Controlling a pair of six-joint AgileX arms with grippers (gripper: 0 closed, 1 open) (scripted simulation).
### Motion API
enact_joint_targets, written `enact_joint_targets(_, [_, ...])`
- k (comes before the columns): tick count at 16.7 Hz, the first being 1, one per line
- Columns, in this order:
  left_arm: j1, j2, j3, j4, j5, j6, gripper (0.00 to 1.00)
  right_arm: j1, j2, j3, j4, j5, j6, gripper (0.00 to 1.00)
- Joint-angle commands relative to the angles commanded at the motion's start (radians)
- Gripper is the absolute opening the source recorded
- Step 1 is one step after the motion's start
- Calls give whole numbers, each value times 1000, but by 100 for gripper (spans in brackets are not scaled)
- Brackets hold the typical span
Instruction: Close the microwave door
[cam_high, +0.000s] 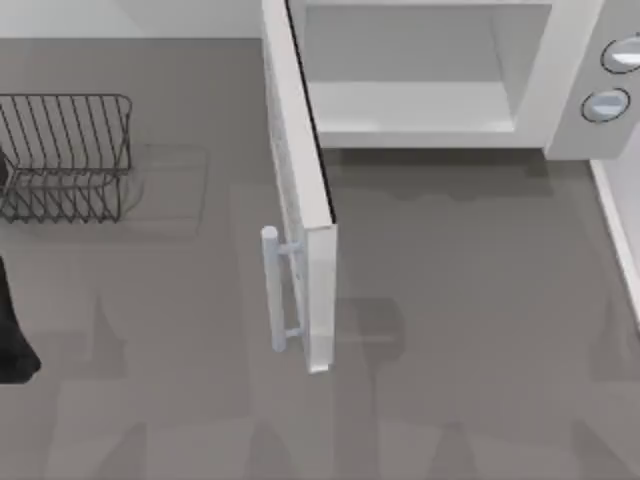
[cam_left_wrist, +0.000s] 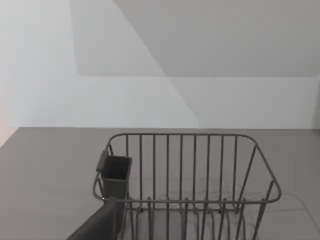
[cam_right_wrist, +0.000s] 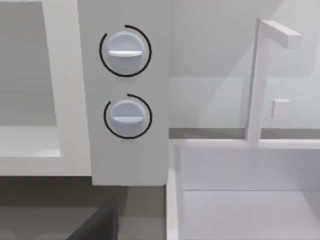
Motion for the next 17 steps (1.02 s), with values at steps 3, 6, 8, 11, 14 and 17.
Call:
enact_joint_targets(3, [-2,8,7,-5,1,3,100,0,0,0,0,0,0,100])
enact_joint_targets(6, [-19,83,76,-58,11,36,100,0,0,0,0,0,0,100])
enact_joint_targets(8, [-38,172,159,-124,21,75,100,0,0,0,0,0,0,100])
enact_joint_targets(11, [-74,361,330,-272,44,157,100,0,0,0,0,0,0,100])
enact_joint_targets(14, [-118,600,539,-470,79,259,100,0,0,0,0,0,0,100])
enact_joint_targets(17, [-168,869,776,-703,127,377,100,0,0,0,0,0,0,100])
